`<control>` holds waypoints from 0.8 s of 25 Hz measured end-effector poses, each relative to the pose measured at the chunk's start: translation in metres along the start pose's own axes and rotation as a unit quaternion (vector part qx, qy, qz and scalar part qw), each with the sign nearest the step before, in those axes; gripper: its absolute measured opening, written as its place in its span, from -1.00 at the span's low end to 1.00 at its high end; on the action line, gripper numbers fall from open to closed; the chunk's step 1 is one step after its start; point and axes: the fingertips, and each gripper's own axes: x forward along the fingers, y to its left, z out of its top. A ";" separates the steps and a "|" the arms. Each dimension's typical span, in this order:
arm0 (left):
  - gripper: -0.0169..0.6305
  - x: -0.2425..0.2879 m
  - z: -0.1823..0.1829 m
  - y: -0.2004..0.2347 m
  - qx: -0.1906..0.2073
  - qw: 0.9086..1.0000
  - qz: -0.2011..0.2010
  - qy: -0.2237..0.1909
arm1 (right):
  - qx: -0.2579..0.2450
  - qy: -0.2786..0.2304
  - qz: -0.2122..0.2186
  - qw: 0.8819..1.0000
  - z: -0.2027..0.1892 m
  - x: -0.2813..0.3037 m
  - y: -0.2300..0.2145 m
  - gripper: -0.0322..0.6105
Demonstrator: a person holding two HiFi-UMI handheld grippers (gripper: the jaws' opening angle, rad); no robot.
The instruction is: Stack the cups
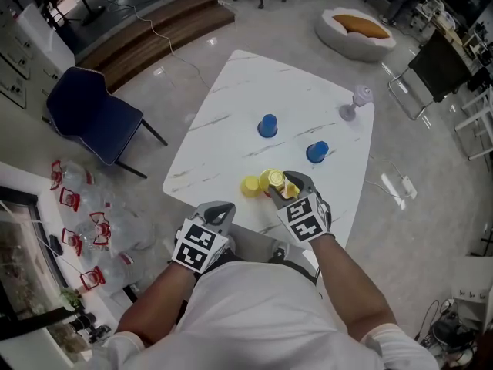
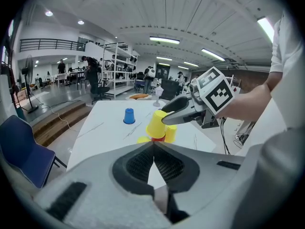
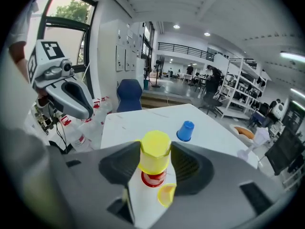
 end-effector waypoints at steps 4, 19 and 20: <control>-0.92 -0.009 -0.008 0.008 -0.010 1.000 0.009 0.005 | -0.002 0.004 0.004 1.000 0.006 0.009 0.004 -0.26; -0.92 -0.007 -0.011 0.011 -0.017 1.000 0.010 0.005 | -0.011 0.007 0.027 1.000 0.005 0.019 0.015 -0.08; -0.92 -0.006 -0.011 0.012 -0.016 1.000 0.010 0.006 | -0.011 0.000 0.025 1.000 0.007 0.016 0.013 -0.07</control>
